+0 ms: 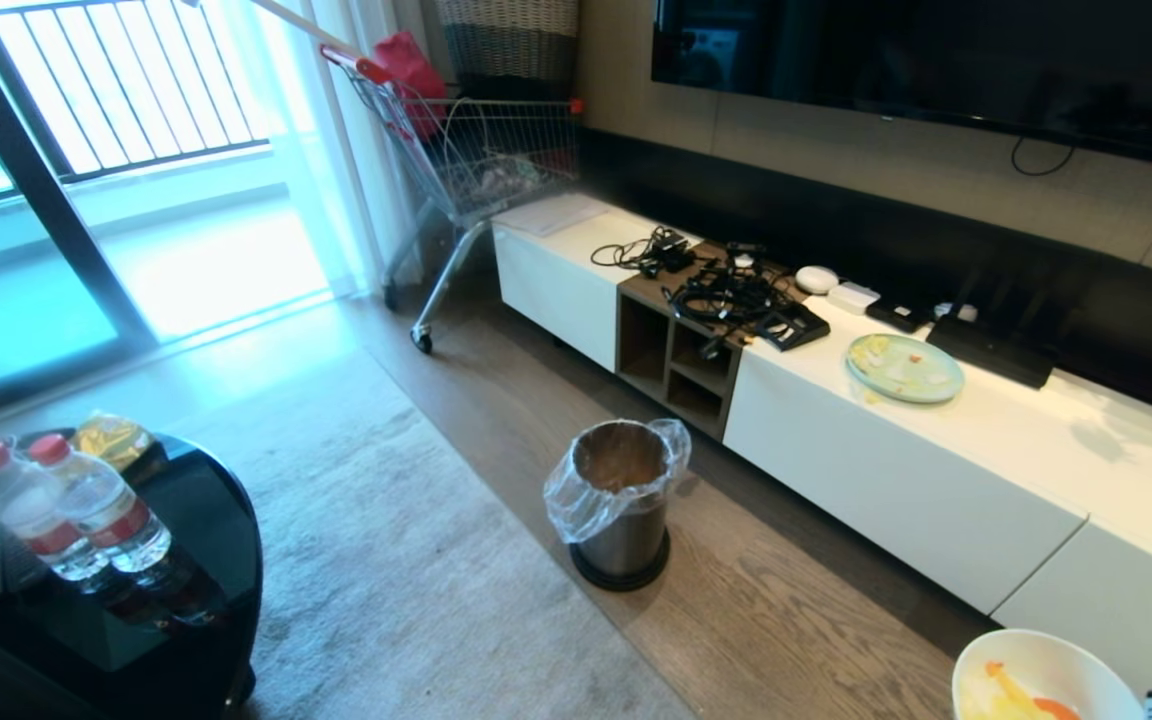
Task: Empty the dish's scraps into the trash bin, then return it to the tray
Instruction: Move the bowl over the trash can
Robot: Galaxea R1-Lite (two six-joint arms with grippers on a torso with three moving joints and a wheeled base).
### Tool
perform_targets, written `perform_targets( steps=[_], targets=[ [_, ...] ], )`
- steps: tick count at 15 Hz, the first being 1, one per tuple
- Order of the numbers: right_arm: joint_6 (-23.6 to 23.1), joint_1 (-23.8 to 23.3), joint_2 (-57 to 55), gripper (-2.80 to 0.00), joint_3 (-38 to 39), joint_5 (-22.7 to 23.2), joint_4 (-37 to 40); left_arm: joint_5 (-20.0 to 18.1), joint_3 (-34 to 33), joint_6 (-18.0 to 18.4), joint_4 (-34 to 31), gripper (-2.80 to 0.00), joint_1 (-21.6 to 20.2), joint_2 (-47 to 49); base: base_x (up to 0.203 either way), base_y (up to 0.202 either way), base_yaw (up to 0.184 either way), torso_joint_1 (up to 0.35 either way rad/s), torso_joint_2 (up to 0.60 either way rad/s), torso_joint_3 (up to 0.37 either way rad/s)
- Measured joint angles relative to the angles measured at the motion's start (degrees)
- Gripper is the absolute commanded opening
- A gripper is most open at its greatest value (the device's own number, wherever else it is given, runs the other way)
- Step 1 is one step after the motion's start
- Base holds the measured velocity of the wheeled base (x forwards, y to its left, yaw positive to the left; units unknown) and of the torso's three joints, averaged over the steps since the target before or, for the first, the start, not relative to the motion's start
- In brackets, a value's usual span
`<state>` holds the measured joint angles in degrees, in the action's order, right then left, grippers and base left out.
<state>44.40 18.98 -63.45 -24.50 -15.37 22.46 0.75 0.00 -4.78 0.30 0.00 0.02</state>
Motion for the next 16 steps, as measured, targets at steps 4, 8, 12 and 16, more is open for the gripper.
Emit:
perform_targets(
  steps=[4,8,12,16],
  targets=[
    [0.0,0.0,-0.1,-2.80,0.3,0.0,0.0,0.0,0.0,-0.1,0.0,-2.80,0.0,0.0,0.063,0.000,0.004,0.004,0.00,0.000],
    [0.0,0.3,-0.1,-2.80,0.4,0.0,0.0,0.0,0.0,-0.1,0.0,-2.80,0.0,0.0,0.000,0.000,0.000,0.000,0.00,0.000],
    [0.0,0.5,-0.1,-2.80,0.3,-0.1,-0.1,0.0,0.0,-0.1,0.0,-2.80,0.0,0.0,0.000,0.000,0.000,0.000,0.00,0.000],
    [0.0,0.6,-0.1,-2.80,0.1,-0.1,-0.1,0.0,0.0,-0.1,0.0,-2.80,0.0,0.0,0.000,0.000,0.000,0.000,0.00,0.000]
  ],
)
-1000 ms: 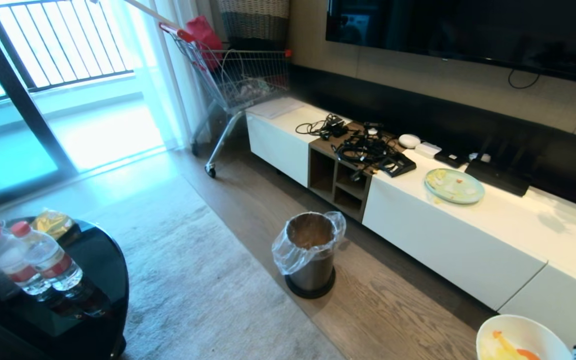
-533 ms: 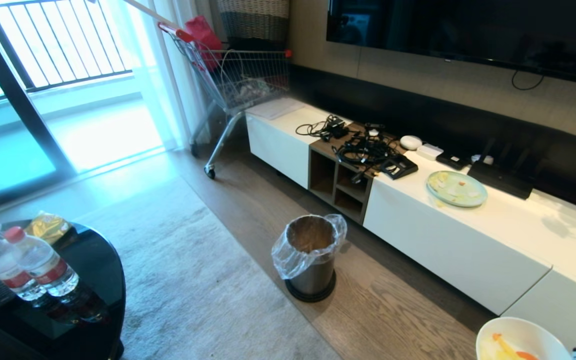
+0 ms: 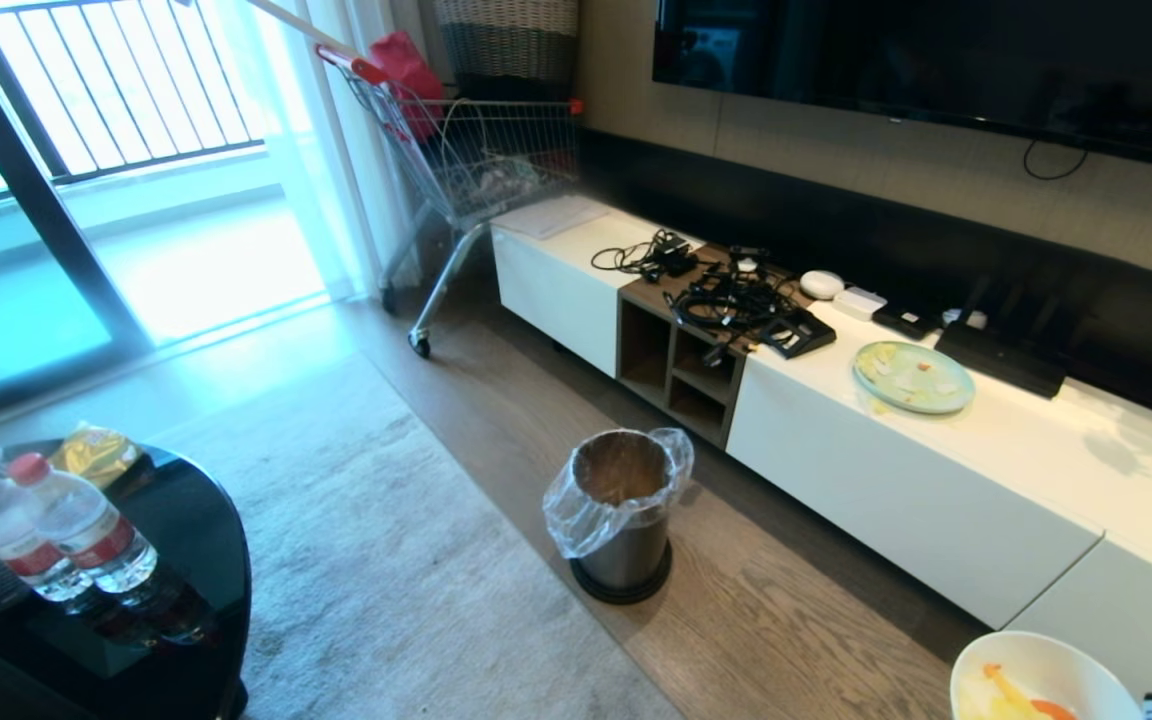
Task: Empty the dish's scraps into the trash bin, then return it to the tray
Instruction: Move the bowl over the trash can
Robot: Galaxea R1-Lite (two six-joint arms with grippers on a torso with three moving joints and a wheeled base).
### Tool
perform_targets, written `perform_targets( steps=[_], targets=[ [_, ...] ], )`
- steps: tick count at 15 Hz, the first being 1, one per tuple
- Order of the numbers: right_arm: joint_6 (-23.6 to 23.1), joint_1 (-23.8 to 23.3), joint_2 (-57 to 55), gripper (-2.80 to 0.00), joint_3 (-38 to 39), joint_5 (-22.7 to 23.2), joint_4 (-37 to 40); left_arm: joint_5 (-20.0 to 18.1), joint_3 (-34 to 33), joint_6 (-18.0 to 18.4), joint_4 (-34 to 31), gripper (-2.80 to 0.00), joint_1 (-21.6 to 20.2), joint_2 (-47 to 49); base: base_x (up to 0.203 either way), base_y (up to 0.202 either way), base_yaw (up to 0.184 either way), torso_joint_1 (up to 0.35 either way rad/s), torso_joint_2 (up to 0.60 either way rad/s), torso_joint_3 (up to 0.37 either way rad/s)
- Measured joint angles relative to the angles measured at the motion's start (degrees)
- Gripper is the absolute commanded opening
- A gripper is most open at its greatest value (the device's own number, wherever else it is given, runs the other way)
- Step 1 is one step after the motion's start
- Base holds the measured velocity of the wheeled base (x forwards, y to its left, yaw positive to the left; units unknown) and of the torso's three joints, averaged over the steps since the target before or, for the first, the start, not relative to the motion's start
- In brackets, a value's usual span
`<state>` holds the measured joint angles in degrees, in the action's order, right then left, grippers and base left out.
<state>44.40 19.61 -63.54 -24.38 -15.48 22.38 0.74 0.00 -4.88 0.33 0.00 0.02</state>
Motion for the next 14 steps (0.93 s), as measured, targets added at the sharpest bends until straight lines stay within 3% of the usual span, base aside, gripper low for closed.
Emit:
perform_targets(
  steps=[7,14],
  targets=[
    [0.0,0.1,0.0,-2.80,-0.1,-0.1,0.1,0.0,0.0,0.0,0.0,-2.80,0.0,0.0,0.000,-0.011,0.000,0.000,0.00,0.000],
    [0.0,0.6,0.1,-2.80,0.0,-0.1,0.1,0.0,0.0,0.0,0.0,-2.80,0.0,0.0,0.000,-0.168,0.001,0.002,0.00,0.003]
  ],
)
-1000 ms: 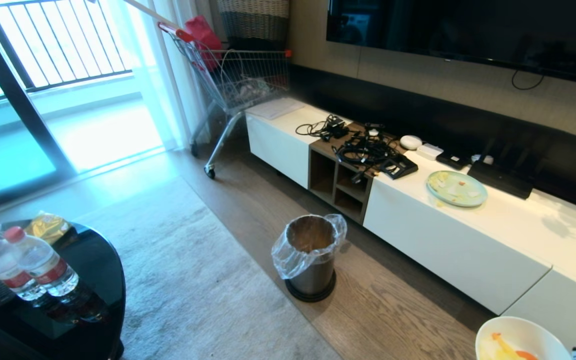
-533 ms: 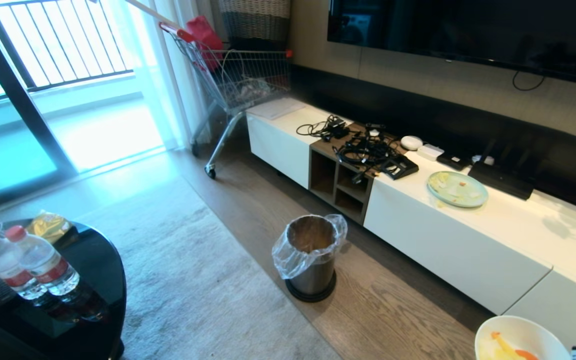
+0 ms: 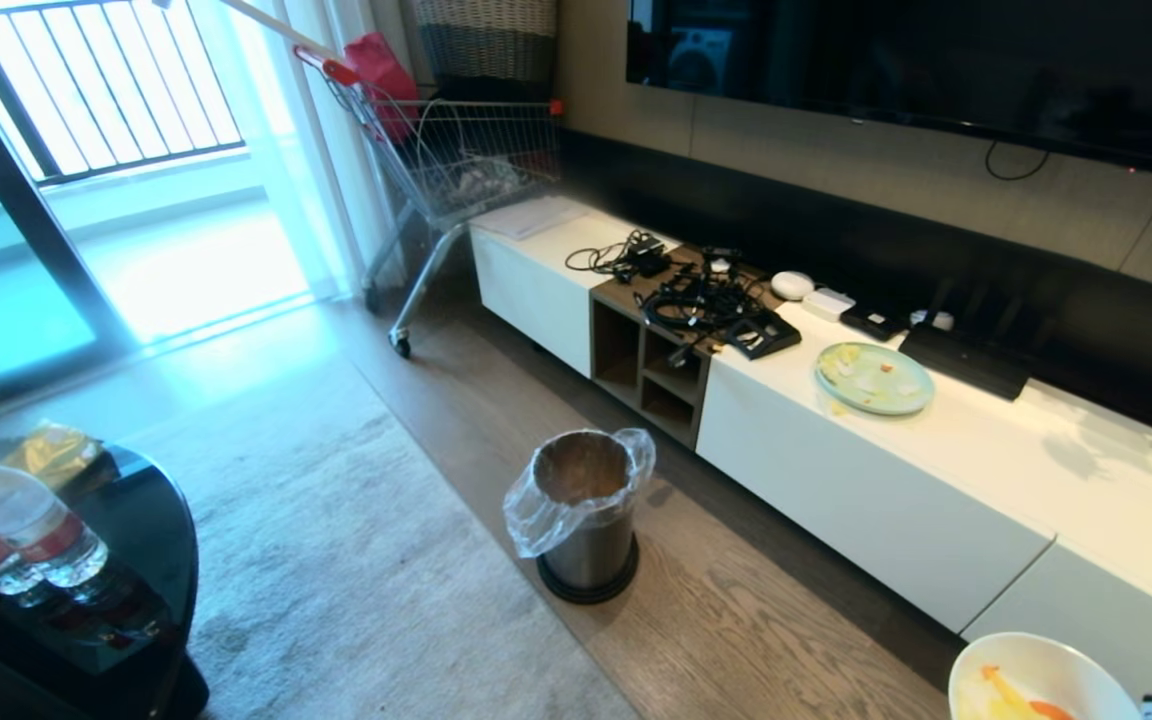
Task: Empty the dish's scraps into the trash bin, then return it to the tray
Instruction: Move the bowl over the trash can
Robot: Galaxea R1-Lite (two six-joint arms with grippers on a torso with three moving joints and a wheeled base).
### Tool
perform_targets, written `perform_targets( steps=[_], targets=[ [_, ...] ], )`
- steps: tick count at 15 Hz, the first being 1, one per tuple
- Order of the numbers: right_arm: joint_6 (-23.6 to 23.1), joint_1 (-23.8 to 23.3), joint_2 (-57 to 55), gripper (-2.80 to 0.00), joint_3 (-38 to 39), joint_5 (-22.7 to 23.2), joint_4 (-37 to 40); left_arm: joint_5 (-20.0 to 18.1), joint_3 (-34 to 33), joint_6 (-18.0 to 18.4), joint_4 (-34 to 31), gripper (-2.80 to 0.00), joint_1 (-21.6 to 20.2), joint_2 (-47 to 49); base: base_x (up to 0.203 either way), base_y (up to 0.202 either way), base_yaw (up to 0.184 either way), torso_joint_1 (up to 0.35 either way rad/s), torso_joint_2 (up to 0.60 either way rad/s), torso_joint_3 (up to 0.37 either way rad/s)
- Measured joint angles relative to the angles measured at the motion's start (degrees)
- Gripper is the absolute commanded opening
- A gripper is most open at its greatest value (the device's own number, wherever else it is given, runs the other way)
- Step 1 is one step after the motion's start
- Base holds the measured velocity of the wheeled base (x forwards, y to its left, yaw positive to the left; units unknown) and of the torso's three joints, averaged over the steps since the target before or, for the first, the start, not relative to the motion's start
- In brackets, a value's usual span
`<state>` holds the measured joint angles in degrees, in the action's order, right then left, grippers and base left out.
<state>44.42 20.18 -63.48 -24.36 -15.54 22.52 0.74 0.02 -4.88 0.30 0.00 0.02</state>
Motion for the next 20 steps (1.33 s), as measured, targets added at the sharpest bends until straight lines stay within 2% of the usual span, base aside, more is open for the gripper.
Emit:
perform_targets(
  steps=[12,20],
  targets=[
    [0.0,-0.1,-0.1,-2.80,0.0,0.0,0.0,0.0,0.0,0.0,0.0,-2.80,0.0,0.0,0.000,-0.008,0.000,0.000,0.00,0.000],
    [0.0,0.0,-0.2,-2.80,-0.2,-0.1,-0.1,0.0,0.0,0.0,0.0,-2.80,0.0,0.0,0.161,0.000,0.001,-0.001,0.00,0.003]
  ],
)
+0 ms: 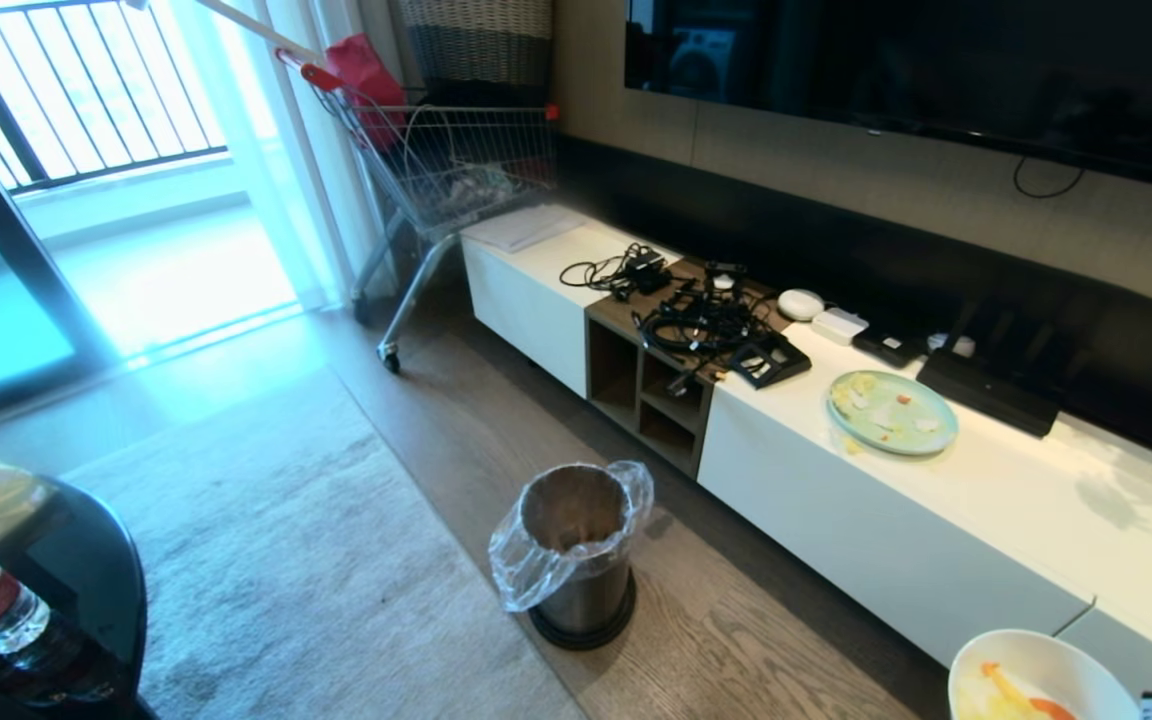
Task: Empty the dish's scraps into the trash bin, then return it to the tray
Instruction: Move the bowl over the trash can
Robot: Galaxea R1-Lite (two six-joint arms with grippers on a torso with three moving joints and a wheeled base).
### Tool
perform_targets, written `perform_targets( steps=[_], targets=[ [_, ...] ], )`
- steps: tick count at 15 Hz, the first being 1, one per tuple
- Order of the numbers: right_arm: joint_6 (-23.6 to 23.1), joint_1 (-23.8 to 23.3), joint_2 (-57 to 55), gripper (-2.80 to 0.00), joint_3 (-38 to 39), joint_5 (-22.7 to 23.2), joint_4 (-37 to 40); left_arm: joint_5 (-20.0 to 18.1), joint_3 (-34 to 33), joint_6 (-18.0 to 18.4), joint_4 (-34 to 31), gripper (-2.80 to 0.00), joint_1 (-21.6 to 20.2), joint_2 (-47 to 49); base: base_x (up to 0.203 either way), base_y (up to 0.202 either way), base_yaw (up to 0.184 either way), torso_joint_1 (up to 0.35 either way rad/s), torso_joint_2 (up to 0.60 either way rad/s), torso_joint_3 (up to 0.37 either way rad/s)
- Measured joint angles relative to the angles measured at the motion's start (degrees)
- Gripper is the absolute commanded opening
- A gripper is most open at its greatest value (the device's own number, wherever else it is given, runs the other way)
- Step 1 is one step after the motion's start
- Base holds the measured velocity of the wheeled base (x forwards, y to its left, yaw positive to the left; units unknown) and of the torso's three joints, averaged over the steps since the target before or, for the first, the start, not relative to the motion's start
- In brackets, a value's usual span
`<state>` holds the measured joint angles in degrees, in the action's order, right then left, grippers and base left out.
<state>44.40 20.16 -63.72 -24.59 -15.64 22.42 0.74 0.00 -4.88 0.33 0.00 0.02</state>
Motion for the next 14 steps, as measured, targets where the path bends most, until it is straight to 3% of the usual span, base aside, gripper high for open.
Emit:
perform_targets(
  steps=[14],
  targets=[
    [0.0,0.0,-0.8,-2.80,-1.4,-2.3,-0.1,0.0,0.0,0.0,0.0,-2.80,0.0,0.0,0.000,0.000,0.000,0.000,0.00,0.000]
  ],
)
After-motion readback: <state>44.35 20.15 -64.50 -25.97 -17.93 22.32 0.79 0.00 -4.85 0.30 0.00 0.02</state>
